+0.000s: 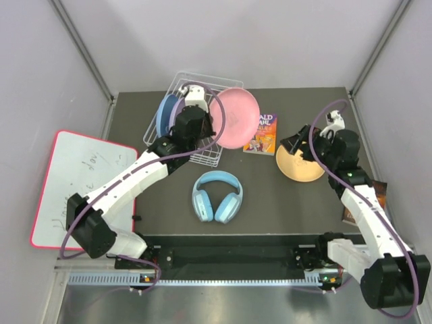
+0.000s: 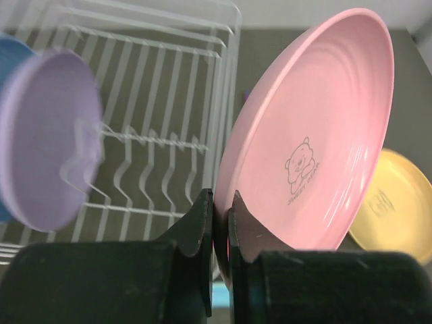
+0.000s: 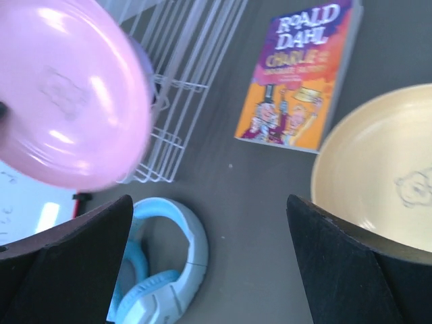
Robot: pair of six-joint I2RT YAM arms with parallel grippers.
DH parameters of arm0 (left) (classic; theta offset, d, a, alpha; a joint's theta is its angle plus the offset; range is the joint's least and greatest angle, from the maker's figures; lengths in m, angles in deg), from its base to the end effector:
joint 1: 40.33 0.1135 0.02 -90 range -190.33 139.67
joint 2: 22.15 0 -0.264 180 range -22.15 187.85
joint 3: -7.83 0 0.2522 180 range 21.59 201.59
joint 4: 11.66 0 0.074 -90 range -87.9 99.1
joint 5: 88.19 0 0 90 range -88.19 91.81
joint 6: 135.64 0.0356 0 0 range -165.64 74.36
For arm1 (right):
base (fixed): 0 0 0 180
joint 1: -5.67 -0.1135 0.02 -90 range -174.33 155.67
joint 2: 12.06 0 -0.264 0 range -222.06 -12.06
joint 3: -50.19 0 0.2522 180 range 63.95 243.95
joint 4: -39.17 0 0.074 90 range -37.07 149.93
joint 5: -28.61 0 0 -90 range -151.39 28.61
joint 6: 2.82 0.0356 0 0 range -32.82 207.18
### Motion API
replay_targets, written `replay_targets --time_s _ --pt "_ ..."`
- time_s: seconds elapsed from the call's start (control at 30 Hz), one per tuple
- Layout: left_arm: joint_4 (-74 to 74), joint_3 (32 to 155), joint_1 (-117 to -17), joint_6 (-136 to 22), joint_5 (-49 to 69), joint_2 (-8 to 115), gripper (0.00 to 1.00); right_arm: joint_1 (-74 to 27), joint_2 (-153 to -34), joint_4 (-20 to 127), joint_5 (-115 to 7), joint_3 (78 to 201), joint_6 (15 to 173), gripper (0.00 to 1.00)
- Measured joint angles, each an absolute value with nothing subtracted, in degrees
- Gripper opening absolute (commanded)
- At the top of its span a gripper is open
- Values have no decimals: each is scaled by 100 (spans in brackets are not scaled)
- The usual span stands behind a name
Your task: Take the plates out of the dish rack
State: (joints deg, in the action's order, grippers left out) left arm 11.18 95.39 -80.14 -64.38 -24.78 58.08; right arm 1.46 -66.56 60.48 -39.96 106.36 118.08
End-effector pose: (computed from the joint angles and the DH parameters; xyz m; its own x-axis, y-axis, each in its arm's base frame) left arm 0.2616 -0.1973 0.3775 -0.2720 -0.1473 -0.9510 0.1624 0.9670 -0.1962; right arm 0.2181 0.0291 0.2998 -0.4990 0.4426 -0.7451 -0.1810 0.7876 0.5890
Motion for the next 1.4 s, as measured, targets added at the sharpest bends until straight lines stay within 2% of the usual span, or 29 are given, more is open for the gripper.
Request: replay_targets --time_s 0.17,0.27,0.3,0.37,0.4,0.47,0.5,0.57,0.63,0.67,0.73,0.77,0.87,1.07,1.27,1.4 --pt "1337 9222 -8021 -6976 -1449 5882 0 -274 -7106 5430 -3939 10636 12037 91" --pt "1376 9160 -8027 -7142 -1092 5882 0 -427 -7355 5224 -3950 10636 12085 84" --pt "1367 9160 -8029 -7195 -983 5882 0 -473 -7445 5154 -3952 10636 12092 77" --pt "1328 9152 -8029 -7289 -797 5878 0 -545 -7611 5025 -3963 10636 12116 71" --pt "1291 9141 -8029 -7328 -727 5876 0 -578 -7703 4968 -3965 10636 12140 56" --pt "1208 9077 -8029 -7407 -581 5865 0 -626 -7853 4866 -3963 10636 12138 37" --pt "1177 9036 -8029 -7437 -518 5858 0 -650 -7928 4833 -3963 10636 12146 15" --pt "1153 8966 -8029 -7453 -452 5858 0 -674 -8022 4761 -3893 10636 12166 0" --pt "1125 8868 -8014 -7464 -456 5863 0 -707 -8039 4700 -3817 10636 12168 0" --pt "1070 8830 -7981 -7505 -408 5861 7 -709 -8048 4682 -3784 10636 12170 0" --pt "956 8776 -7970 -7507 -373 5861 40 -702 -8070 4671 -3782 10636 12166 0" --pt "913 8752 -7968 -7507 -349 5861 72 -702 -8070 4702 -3830 10636 12146 0" --pt "790 8747 -7997 -7411 -268 5863 99 -658 -8002 4909 -4088 10636 12081 0" --pt "775 8747 -8051 -6961 -747 5861 99 67 -7399 5937 -5049 10636 11869 0" --pt "795 8750 -8049 -6119 -2196 5861 99 1409 -7158 6649 -5659 10621 11637 0" --pt "578 8750 -8043 -5424 -3195 5887 99 1838 -7198 6885 -5793 10470 11515 0"
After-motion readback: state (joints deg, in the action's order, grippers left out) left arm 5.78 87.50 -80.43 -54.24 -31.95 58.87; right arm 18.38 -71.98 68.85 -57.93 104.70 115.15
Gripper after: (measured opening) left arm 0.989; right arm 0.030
